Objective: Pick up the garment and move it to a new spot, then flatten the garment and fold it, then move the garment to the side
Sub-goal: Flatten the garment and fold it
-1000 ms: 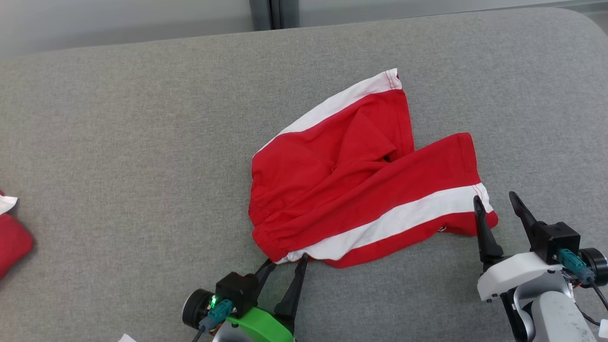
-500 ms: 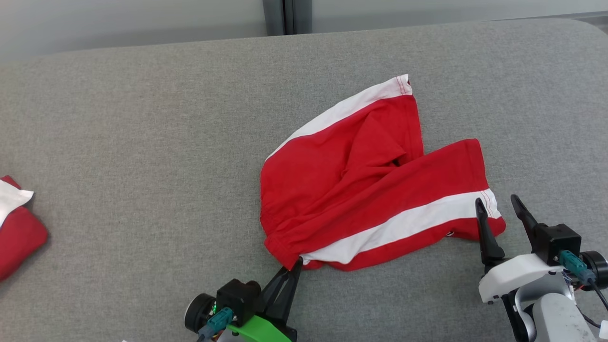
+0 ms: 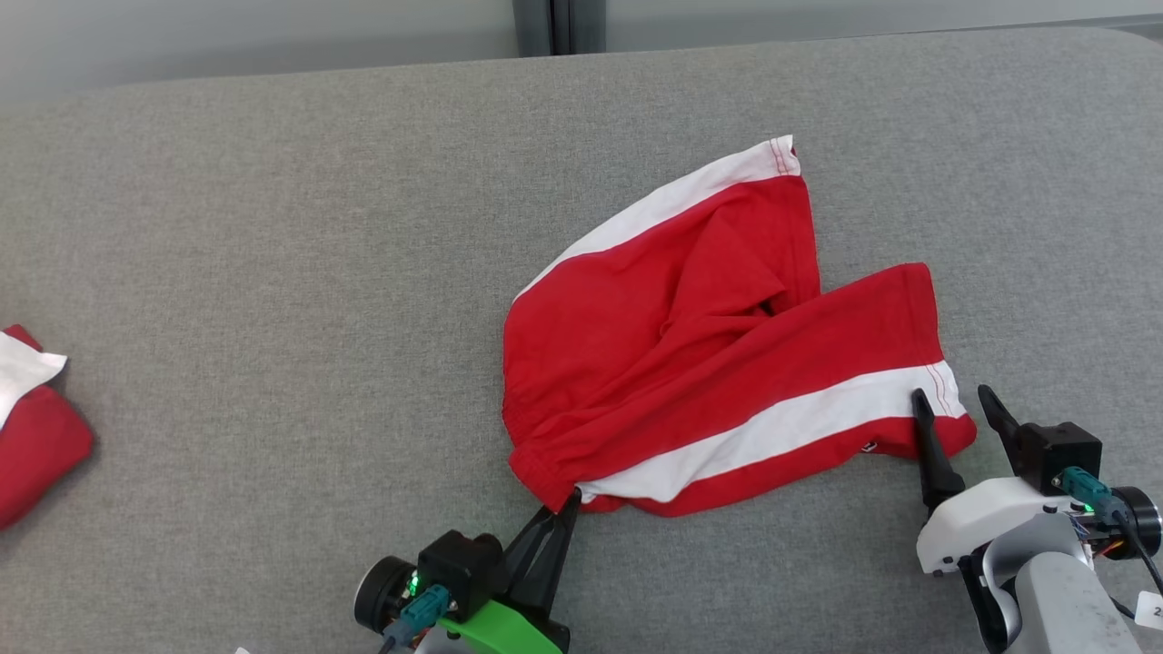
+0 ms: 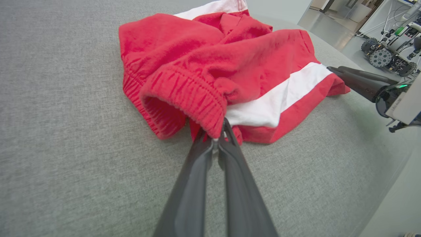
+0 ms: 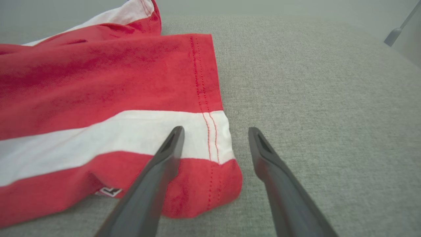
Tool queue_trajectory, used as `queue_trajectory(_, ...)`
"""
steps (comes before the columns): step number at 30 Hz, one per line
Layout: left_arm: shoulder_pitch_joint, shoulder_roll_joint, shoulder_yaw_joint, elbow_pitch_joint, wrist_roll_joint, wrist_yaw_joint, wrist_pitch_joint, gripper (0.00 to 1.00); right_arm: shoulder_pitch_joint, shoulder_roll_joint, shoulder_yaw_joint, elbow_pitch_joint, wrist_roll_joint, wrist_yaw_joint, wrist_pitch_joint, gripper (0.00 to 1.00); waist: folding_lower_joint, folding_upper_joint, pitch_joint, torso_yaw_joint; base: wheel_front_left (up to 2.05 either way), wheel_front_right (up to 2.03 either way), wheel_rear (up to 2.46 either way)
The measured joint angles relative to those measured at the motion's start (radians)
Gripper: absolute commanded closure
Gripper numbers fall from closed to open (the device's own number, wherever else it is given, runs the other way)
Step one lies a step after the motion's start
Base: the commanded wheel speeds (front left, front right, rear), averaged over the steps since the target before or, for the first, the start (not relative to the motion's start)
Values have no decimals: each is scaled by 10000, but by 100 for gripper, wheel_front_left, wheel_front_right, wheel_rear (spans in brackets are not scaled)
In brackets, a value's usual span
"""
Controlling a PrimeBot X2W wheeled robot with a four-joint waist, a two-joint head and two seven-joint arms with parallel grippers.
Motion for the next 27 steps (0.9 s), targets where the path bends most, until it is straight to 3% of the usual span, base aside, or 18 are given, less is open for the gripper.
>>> queue_trajectory(2, -5, -6, 8, 8, 35, 0, 0, 100, -70, -2, -10, 113, 42, 0, 0, 0, 0, 0, 29, 4, 0, 0, 0)
queue_trajectory(3, -10, -12, 10, 12, 69, 0, 2, 100, -130, -2, -6, 180, 42, 0, 0, 7, 0, 0, 51, 7, 0, 0, 0)
queue_trajectory(4, -18, -17, 10, 15, 86, 0, 0, 100, -174, -2, -6, 249, 44, 0, -2, 22, 0, 0, 68, 10, 0, 0, 0)
queue_trajectory(5, -39, -17, 10, 21, 88, 0, 0, 100, -219, 0, -6, 347, 50, 0, 0, 49, 0, 0, 88, 14, 0, 0, 0)
queue_trajectory(6, -59, -17, 12, 23, 88, 0, 2, 100, -252, 2, -8, 414, 61, 0, 0, 53, 0, 0, 108, 18, 0, 0, 0)
queue_trajectory(8, -94, -17, 10, 29, 100, 0, 2, 100, -360, 0, -31, 594, 121, 0, 0, 75, 0, 0, 147, 30, 0, 0, 0)
queue_trajectory(9, -108, -15, 13, 29, 102, 0, 0, 100, -410, 0, -44, 690, 163, 0, 0, 100, 0, 0, 166, 37, 0, 0, 0)
queue_trajectory(17, -198, -4, 50, 54, 105, 0, 2, 100, -731, -2, -13, 1058, 420, 0, -13, 100, 0, 0, 278, 95, 0, 0, 0)
queue_trajectory(27, -490, 221, 105, -907, 286, 0, 2, 100, -515, 10, 224, -1866, 1152, 0, -2, 100, 0, 0, -121, 75, 0, 0, 0)
